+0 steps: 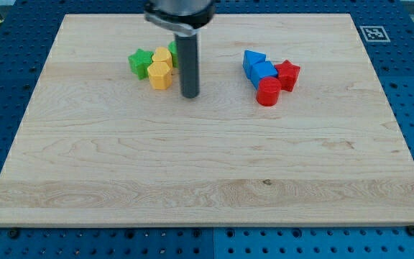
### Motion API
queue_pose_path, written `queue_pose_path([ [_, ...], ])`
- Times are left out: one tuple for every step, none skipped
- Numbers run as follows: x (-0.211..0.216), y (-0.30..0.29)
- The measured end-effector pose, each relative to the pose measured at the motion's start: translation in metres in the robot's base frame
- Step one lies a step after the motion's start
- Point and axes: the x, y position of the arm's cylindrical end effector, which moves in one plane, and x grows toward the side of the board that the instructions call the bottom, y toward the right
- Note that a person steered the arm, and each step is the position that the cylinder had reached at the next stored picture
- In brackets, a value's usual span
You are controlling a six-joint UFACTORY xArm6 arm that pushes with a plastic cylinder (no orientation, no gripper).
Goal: Slide the green circle to the top left of the yellow heart
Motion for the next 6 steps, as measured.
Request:
queue_pose_path([
  [-0.031, 0.006],
  [-0.067, -0.009],
  [-0.092, -0.034],
  [-0.103, -0.052],
  [-0.103, -0.051],
  [-0.130, -0.050],
])
